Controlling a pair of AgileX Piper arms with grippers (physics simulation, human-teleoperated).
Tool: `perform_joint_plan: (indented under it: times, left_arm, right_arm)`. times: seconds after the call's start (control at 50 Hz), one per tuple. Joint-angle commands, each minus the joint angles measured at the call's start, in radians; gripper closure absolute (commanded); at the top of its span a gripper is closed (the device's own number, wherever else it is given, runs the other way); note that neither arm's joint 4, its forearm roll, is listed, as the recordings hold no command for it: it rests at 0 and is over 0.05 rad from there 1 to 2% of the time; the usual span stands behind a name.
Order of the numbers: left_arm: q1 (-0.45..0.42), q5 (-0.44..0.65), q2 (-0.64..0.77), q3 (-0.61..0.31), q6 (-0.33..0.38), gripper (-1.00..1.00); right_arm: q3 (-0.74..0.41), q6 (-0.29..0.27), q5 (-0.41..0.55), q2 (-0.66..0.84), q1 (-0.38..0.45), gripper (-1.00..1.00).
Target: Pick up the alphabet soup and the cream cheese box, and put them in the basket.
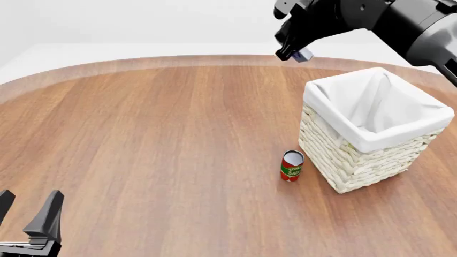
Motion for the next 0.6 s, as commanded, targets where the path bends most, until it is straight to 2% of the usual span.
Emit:
perform_joint_plan:
  times: [0.02,0.18,0.22,0.3,0.54,0.6]
  left_arm:
    - [0.000,0.000,-0.001,0.001,0.000,-1.00]
    - [0.000,0.000,-0.001,0.001,0.000,-1.00]
    - [0.000,0.000,-0.001,0.001,0.000,-1.00]
    - [0.000,0.000,-0.001,0.001,0.000,-1.00]
    - [0.000,0.000,-0.001,0.001,0.000,-1.00]
    - [0.000,0.000,-0.001,0.001,0.000,-1.00]
  right_arm:
    - [0.097,0.134,-0.127,-0.089,-0.036,1.00]
    - [0.210,0.246,-0.245,-0.154,-0.093,1.00]
    - [0.241,0.252,-0.265,-0.167,-0.096,1.00]
    - [0.289,0.313,-0.321,-0.198,-0.119,1.00]
    - [0.452,0.409,-0.474,-0.283,-0.185,1.00]
    - [0.497,0.458,-0.518,-0.311,-0.196,1.00]
